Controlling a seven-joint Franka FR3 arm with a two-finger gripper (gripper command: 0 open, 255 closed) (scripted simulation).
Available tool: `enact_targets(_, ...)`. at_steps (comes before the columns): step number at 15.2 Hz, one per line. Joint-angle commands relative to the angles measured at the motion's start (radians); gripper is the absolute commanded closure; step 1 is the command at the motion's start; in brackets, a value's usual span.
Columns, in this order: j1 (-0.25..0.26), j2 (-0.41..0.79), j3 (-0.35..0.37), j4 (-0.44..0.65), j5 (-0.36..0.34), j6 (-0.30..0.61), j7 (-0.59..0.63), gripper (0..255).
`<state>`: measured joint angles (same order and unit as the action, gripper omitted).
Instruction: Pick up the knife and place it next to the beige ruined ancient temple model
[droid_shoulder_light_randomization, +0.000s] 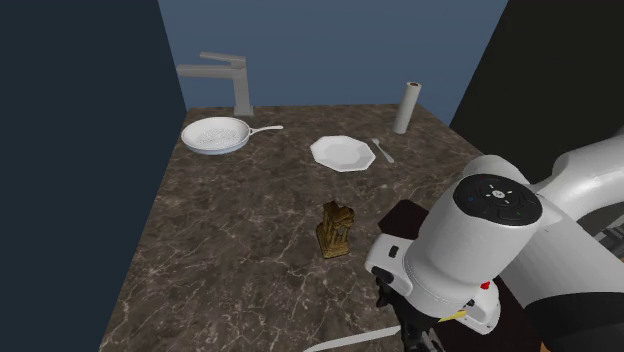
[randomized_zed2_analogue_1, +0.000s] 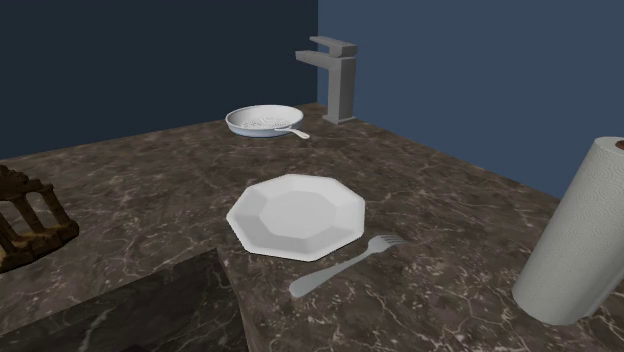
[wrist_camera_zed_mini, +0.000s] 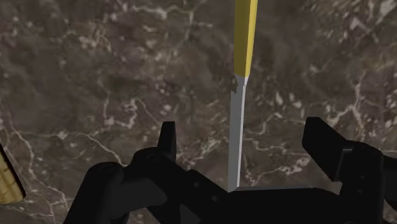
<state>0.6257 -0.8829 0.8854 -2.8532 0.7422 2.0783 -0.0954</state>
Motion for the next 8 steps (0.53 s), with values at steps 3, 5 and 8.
enact_targets(3,0.004,-0.049,-0.058,0.035,-0.046,-0.085,0.009,0)
enact_targets(5,0.003,-0.082,-0.104,0.072,-0.085,-0.156,0.016,0)
enact_targets(8,0.003,-0.082,-0.104,0.072,-0.085,-0.156,0.016,0)
